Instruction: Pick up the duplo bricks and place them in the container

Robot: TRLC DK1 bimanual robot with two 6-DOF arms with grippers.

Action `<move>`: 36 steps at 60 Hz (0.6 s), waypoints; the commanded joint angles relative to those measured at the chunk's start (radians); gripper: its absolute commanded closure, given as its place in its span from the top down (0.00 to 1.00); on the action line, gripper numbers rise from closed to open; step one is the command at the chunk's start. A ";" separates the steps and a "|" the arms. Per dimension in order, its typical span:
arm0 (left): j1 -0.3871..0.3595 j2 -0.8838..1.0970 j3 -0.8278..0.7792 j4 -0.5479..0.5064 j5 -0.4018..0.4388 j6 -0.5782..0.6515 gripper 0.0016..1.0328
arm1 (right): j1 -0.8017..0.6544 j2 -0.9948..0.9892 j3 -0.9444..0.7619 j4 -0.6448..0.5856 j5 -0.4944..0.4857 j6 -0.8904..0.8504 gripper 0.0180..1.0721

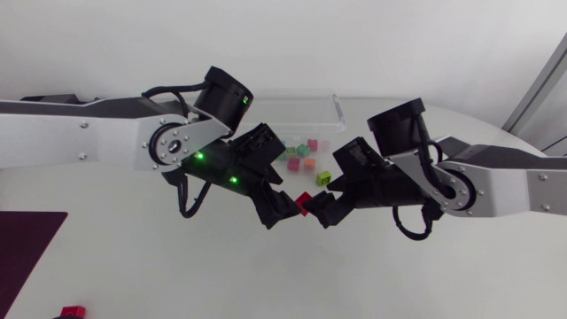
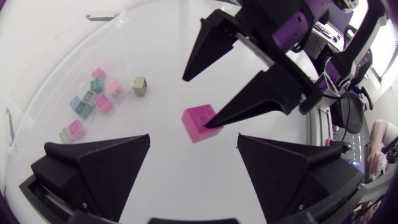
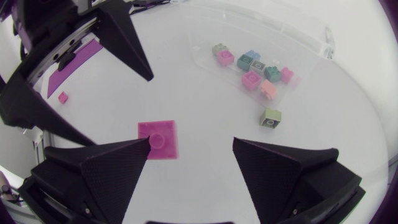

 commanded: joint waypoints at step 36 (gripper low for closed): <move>0.028 0.111 0.001 0.080 -0.026 -0.049 0.95 | 0.033 -0.002 -0.044 0.018 -0.010 -0.029 0.91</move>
